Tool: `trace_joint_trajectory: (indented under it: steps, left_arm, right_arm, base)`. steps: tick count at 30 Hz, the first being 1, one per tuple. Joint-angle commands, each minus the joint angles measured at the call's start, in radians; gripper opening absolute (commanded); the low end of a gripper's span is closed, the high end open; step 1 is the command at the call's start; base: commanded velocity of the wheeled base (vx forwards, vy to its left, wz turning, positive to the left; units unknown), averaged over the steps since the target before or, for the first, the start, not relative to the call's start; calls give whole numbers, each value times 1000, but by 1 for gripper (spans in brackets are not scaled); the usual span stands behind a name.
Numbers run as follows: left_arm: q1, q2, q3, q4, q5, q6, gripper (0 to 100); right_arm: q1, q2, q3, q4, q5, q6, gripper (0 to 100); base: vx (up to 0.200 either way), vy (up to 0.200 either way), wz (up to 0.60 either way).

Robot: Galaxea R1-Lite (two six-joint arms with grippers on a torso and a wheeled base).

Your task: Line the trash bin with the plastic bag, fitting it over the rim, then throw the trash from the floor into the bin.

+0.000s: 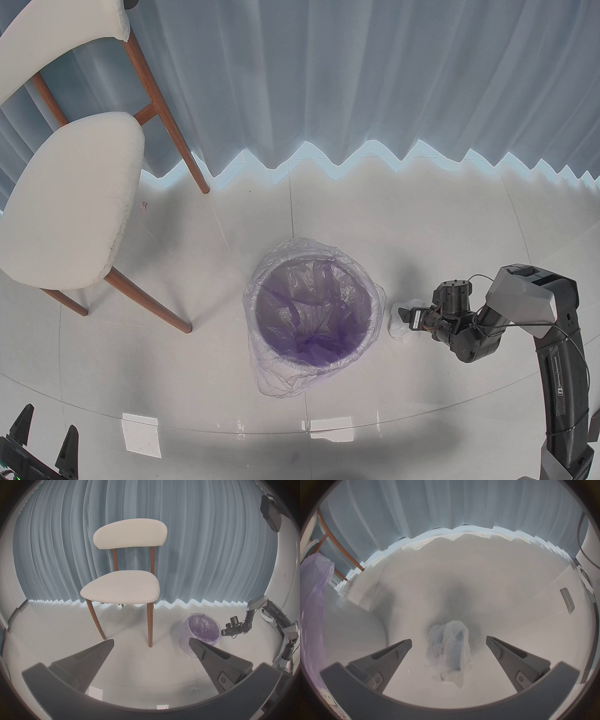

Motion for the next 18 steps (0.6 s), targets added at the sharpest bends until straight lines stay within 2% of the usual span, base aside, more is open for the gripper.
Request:
trace_joint_trajectory:
  steps: [1, 3, 4, 13, 18]
  left_arm:
    - [0, -16, 18, 0, -2, 0, 100]
    - [0, -16, 18, 0, -2, 0, 100]
    - [-1, -16, 18, 0, -2, 0, 100]
    - [0, -16, 18, 0, -2, 0, 100]
    - [0, -16, 18, 0, 0, 0, 100]
  right_arm:
    - [12, 50, -91, 41, -11, 22, 100]
    - [14, 59, -113, 57, -31, 24, 100]
    - [15, 62, -119, 59, -34, 24, 0]
    - [28, 42, -91, 50, -44, 27, 0]
    - [26, -120, 35, 47, -69, 123, 0]
  base:
    - [0, 0, 0]
    - [0, 0, 0]
    - [0, 0, 0]
    - [0, 0, 0]
    - [0, 0, 0]
